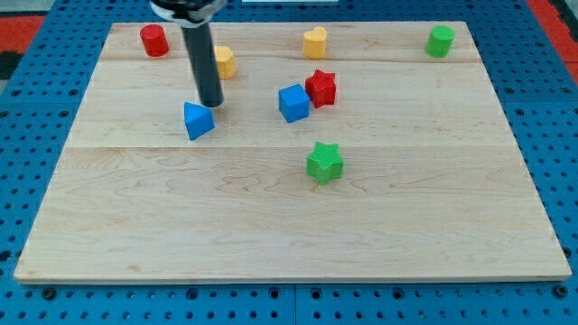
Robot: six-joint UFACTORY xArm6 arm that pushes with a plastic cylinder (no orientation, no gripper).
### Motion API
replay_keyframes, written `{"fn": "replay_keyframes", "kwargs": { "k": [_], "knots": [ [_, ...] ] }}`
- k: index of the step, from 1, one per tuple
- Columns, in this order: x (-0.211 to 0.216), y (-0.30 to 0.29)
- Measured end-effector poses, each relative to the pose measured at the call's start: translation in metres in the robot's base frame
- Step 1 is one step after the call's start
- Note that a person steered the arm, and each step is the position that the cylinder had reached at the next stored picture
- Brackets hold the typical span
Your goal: Push the blue cube to the center right
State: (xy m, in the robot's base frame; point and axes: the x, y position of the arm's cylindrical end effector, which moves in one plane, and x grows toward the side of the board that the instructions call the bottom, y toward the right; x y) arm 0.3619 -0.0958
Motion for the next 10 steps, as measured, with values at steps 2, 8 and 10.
{"fn": "replay_keyframes", "kwargs": {
  "k": [2, 8, 10],
  "knots": [
    [0.000, 0.090],
    [0.028, 0.198],
    [0.056, 0.213]
  ]
}}
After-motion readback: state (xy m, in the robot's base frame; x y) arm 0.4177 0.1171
